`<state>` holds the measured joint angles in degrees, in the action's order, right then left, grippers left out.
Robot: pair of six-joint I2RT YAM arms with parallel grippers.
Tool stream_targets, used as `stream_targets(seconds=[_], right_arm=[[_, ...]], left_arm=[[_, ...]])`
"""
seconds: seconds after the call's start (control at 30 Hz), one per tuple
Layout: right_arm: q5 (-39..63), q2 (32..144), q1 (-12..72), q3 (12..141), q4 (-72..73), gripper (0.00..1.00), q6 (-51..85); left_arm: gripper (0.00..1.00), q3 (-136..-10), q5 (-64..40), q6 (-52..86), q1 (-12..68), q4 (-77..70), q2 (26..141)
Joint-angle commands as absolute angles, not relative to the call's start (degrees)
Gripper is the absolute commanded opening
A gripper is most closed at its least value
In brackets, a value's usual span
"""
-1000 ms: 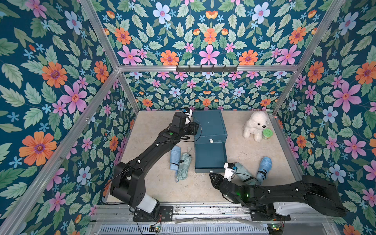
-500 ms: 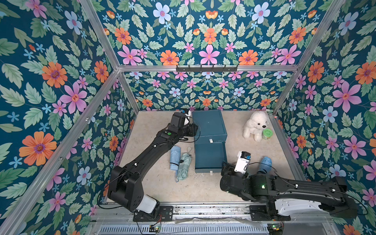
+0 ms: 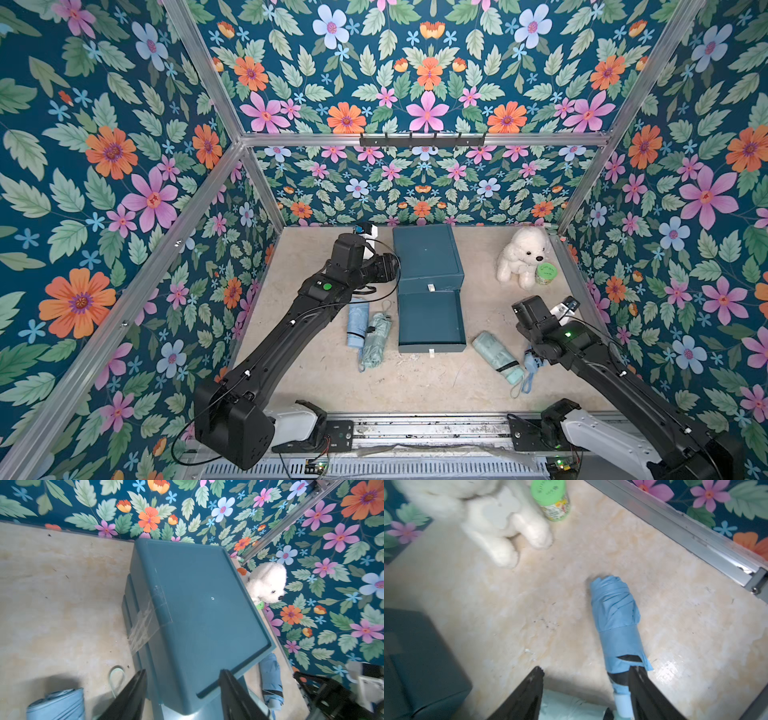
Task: Place the umbrella in the drawer by color
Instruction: Pick up the umbrella from the center of the board.
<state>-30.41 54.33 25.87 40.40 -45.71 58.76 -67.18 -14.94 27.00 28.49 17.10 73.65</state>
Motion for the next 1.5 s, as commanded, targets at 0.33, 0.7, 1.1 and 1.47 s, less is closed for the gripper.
stream_targets(seconds=[0.33, 0.7, 1.1, 1.47], right_arm=[[-19.99, 59.80, 13.82, 28.94, -29.37, 0.63, 54.10], [-21.55, 62.08, 13.79, 28.93, -29.10, 0.05, 52.06], [-30.49, 52.40, 19.96, 47.02, -43.78, 0.00, 49.07], [-19.61, 55.04, 57.22, 60.83, -29.19, 0.00, 47.31]], left_arm=[[0.62, -63.43, -19.49, 28.15, 29.00, 15.01, 72.78], [0.60, -61.27, -19.90, 28.37, 29.01, 13.98, 73.12], [0.63, -62.02, -20.53, 28.44, 29.00, 12.22, 72.84], [0.68, -65.60, -16.16, 27.31, 28.65, 13.17, 75.00]])
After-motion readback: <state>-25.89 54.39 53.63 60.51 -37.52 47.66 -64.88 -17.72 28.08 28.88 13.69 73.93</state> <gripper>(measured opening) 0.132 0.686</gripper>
